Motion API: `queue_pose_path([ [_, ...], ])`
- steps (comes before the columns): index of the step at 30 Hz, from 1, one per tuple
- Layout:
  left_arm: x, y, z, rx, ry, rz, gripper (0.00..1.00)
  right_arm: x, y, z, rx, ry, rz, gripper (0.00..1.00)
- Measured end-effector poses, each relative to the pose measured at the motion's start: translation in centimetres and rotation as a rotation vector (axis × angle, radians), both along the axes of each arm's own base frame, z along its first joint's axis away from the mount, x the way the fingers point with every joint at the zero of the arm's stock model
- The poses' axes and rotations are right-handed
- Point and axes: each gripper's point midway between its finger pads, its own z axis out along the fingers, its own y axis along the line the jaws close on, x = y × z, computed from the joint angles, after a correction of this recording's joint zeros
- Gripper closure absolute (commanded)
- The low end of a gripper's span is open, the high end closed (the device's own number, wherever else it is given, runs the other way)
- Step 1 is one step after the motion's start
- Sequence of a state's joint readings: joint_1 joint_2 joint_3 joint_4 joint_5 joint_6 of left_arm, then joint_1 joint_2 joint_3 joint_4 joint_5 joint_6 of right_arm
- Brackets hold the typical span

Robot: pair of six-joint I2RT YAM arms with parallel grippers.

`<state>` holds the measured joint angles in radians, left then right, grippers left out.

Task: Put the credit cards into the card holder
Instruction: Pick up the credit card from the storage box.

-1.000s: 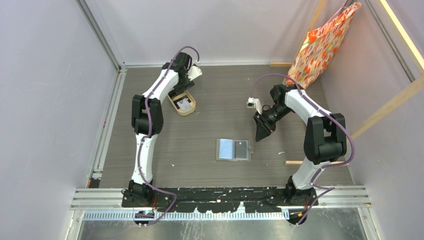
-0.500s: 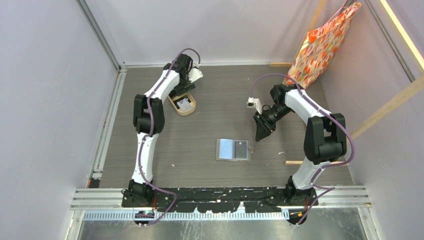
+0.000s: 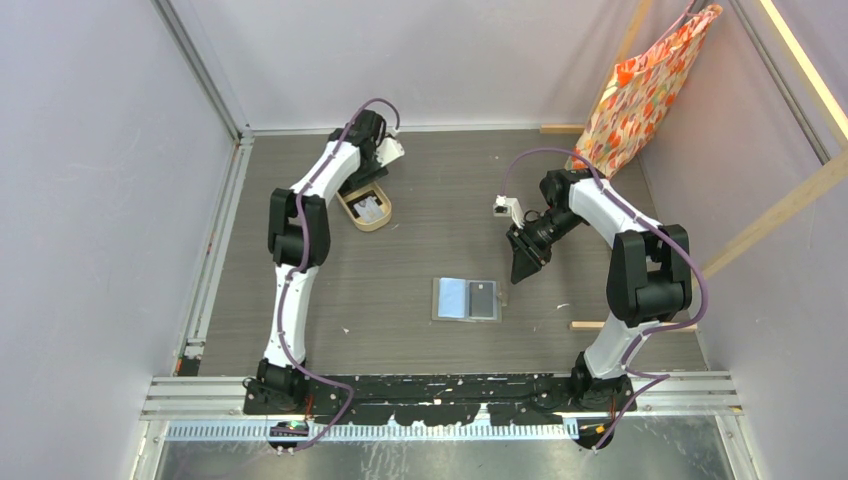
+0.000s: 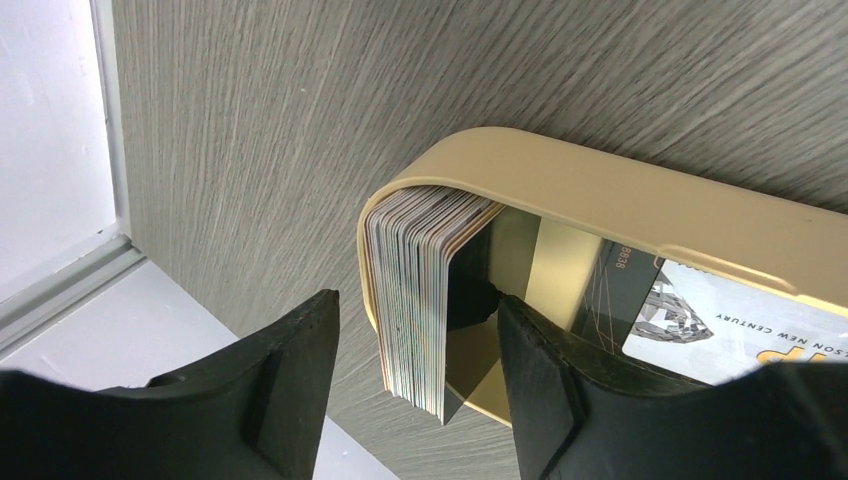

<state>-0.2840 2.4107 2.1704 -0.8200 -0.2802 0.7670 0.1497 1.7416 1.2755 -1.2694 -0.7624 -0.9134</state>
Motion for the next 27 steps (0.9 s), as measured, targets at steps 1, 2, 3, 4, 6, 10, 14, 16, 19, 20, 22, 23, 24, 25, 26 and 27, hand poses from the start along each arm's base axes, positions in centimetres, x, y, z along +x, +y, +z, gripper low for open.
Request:
queue_pose_path([
  [1, 0.0, 0.0, 0.0, 0.001, 0.000, 0.001, 0.41, 0.0, 0.0, 0.0, 0.000, 0.000, 0.000, 0.71],
  [2, 0.0, 0.0, 0.0, 0.001, 0.000, 0.002, 0.41, 0.0, 0.0, 0.0, 0.000, 0.000, 0.001, 0.71],
  [3, 0.0, 0.1, 0.0, 0.002, -0.001, 0.004, 0.41, 0.0, 0.0, 0.0, 0.000, 0.000, 0.001, 0.71],
  [4, 0.0, 0.1, 0.1, 0.005, -0.003, 0.006, 0.42, 0.0, 0.0, 0.0, 0.000, 0.000, 0.001, 0.71],
  [6, 0.0, 0.2, 0.1, 0.009, -0.006, 0.010, 0.42, 0.0, 0.0, 0.0, 0.000, 0.000, 0.001, 0.72],
  [10, 0.0, 0.3, 0.4, 0.011, -0.011, 0.012, 0.43, 0.0, 0.0, 0.0, 0.000, 0.001, 0.001, 0.71],
  [14, 0.1, 0.2, 1.3, 0.010, -0.029, 0.012, 0.45, -0.1, 0.0, 0.0, 0.000, 0.003, 0.001, 0.71],
  [16, 0.1, 0.2, 1.8, 0.008, -0.039, 0.013, 0.48, -0.1, 0.0, 0.0, 0.000, 0.003, 0.001, 0.71],
  [19, 0.1, 0.1, 2.6, 0.002, -0.053, 0.013, 0.54, -0.1, 0.0, 0.0, 0.000, 0.003, 0.001, 0.72],
  [20, 0.1, 0.0, 2.7, 0.001, -0.055, 0.013, 0.56, -0.1, 0.0, 0.0, 0.000, 0.004, 0.001, 0.71],
  [22, 0.1, -0.1, 2.8, 0.001, -0.055, 0.010, 0.61, -0.1, 0.0, 0.0, 0.000, 0.004, 0.001, 0.71],
  [23, 0.1, -0.2, 2.8, 0.001, -0.056, 0.010, 0.62, -0.1, 0.0, 0.0, 0.000, 0.004, 0.001, 0.71],
  [24, 0.0, -0.2, 2.8, 0.001, -0.054, 0.008, 0.63, -0.1, 0.0, 0.0, 0.000, 0.004, 0.001, 0.71],
  [25, 0.0, -0.3, 2.8, 0.001, -0.053, 0.007, 0.64, -0.1, 0.0, 0.0, 0.000, 0.004, 0.001, 0.71],
  [26, 0.0, -0.3, 2.8, 0.001, -0.054, 0.007, 0.66, -0.1, 0.0, 0.0, 0.000, 0.004, 0.001, 0.71],
  [27, 0.0, -0.3, 2.8, 0.001, -0.054, 0.007, 0.68, -0.1, 0.0, 0.0, 0.000, 0.004, 0.001, 0.71],
])
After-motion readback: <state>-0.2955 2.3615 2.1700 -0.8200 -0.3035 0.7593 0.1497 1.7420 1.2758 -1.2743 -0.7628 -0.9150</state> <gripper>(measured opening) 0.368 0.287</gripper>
